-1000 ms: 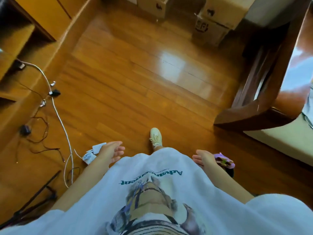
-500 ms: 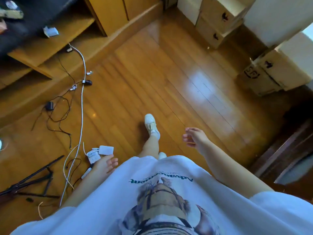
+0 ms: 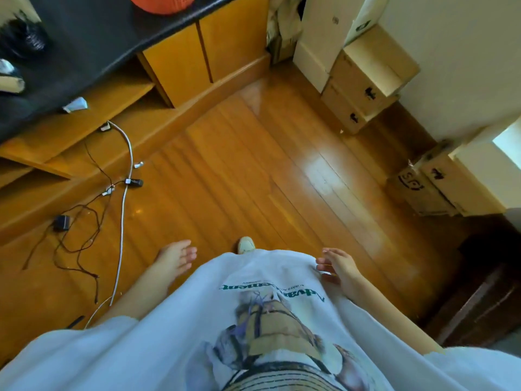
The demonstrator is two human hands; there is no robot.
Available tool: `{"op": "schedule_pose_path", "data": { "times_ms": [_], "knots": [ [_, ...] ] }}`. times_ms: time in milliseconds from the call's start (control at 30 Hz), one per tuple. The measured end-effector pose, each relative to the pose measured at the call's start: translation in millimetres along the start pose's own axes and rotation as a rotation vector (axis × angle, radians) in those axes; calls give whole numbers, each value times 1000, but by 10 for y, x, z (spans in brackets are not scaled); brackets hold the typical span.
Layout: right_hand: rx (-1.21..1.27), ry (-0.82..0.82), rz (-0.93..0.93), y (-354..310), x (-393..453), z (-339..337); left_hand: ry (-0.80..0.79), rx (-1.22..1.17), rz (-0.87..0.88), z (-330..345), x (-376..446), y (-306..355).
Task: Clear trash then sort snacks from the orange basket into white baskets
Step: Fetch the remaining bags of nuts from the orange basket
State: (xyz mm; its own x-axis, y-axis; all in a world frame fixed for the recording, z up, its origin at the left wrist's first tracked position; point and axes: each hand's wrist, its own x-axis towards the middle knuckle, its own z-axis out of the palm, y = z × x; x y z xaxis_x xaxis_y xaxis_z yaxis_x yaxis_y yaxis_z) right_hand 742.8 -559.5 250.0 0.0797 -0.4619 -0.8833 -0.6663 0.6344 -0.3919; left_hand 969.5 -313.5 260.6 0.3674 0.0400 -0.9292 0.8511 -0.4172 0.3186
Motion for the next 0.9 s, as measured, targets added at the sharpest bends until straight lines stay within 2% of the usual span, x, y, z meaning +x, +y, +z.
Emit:
{"op": "schedule_pose_path", "data": {
  "times_ms": [133, 300, 433, 600, 900],
  "knots": [
    [25, 75, 64, -283, 198, -55, -47, 165, 142, 504, 108, 800],
    [14, 135, 133, -720, 572, -76, -133, 287, 180, 933, 280, 1387],
    [-49, 124, 126, -1320, 946, -11, -136, 273, 156, 1110, 531, 1822],
    [-87, 86, 86, -2378, 1368, 238, -47, 218, 81, 1167, 716, 2442],
    [-399, -149, -88, -4277, 1792, 1222, 115, -52, 1, 943, 877, 3193]
  ]
}}
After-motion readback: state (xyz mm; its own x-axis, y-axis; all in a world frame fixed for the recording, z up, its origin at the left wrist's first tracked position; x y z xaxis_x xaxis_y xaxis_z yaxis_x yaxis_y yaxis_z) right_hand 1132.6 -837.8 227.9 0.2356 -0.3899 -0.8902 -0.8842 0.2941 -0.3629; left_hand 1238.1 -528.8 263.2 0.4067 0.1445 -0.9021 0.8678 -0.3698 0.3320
